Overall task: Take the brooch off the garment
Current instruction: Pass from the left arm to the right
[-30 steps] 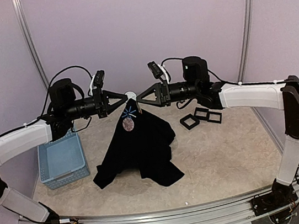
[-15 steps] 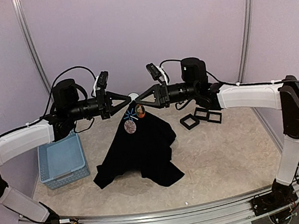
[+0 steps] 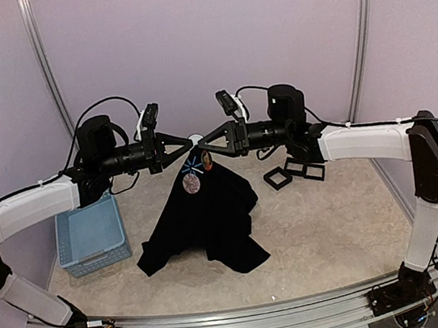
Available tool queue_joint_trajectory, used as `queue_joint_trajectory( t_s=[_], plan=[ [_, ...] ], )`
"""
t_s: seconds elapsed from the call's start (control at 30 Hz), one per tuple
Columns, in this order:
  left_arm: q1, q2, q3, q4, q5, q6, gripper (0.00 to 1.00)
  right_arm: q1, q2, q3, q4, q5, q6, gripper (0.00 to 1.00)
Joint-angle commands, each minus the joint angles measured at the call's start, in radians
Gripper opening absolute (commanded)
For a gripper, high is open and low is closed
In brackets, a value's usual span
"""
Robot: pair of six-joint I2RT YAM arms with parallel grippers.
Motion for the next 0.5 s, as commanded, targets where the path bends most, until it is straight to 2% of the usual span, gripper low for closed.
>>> queue_joint_trajectory(
  t_s=[0.0,0.47],
  plan=[
    [0.008,-0.023,-0.014,0.071,-0.027,-0.041,0.00,-0.006,-0.007,-0.031,0.091,-0.035,0.034,0.20],
    [0.034,-0.022,-0.065,0.137,-0.046,-0.129,0.00,-0.012,-0.013,-0.047,0.171,-0.063,0.069,0.16]
  ],
)
